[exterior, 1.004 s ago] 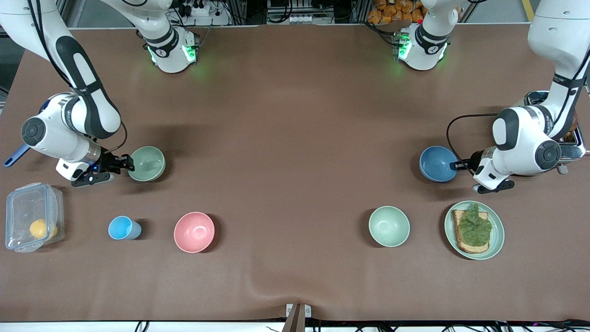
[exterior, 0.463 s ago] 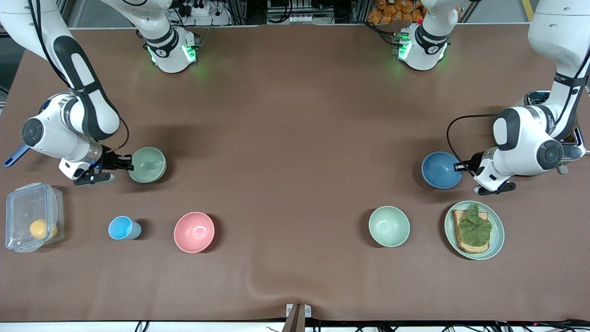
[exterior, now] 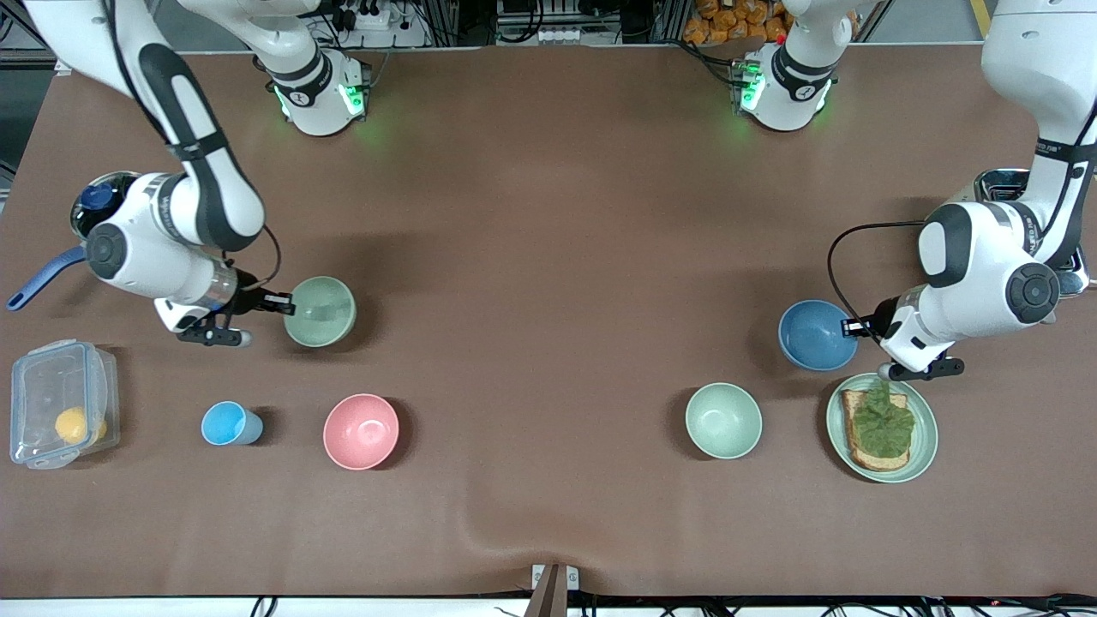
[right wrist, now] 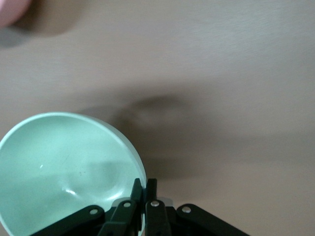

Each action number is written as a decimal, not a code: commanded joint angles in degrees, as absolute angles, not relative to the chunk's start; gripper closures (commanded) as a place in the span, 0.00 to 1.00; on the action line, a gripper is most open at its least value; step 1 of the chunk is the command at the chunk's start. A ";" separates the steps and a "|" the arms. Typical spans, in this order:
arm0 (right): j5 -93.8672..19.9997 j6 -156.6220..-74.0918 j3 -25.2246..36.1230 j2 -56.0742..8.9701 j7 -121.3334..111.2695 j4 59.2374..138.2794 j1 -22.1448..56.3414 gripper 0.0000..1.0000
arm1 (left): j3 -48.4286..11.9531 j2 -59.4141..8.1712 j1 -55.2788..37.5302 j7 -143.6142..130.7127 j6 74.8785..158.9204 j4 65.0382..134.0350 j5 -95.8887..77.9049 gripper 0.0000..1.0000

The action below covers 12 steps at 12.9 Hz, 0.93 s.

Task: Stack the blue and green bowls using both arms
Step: 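Slide the green bowl to mid-table with the right gripper while the left holds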

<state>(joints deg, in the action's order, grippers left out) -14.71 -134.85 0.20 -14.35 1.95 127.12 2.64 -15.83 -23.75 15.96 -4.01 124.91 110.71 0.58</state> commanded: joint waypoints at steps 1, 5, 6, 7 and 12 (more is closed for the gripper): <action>-15.91 -134.99 0.53 -11.87 16.72 127.36 9.64 1.00 | -18.27 -23.73 15.65 -4.66 121.82 107.32 0.88 1.00; -16.00 -135.26 0.53 -12.56 33.00 124.46 17.73 1.00 | -20.48 -23.29 15.56 -6.15 116.56 102.93 0.88 1.00; -16.00 -135.52 0.53 -12.83 37.92 123.76 20.45 1.00 | -20.91 -23.20 15.47 -6.15 114.45 101.79 0.88 1.00; -16.00 -136.40 0.53 -12.92 41.27 123.66 22.04 1.00 | -20.92 -22.42 15.82 -5.89 111.74 101.34 0.88 1.00; -15.91 -144.12 0.62 -16.77 58.32 123.75 33.81 1.00 | -20.92 -16.79 16.79 -6.59 104.68 100.20 0.88 1.00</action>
<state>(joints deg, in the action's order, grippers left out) -14.87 -140.53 -0.01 -14.11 52.34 124.16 29.24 -20.57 -19.28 16.55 -5.07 106.40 100.47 0.58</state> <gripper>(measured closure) 0.965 0.947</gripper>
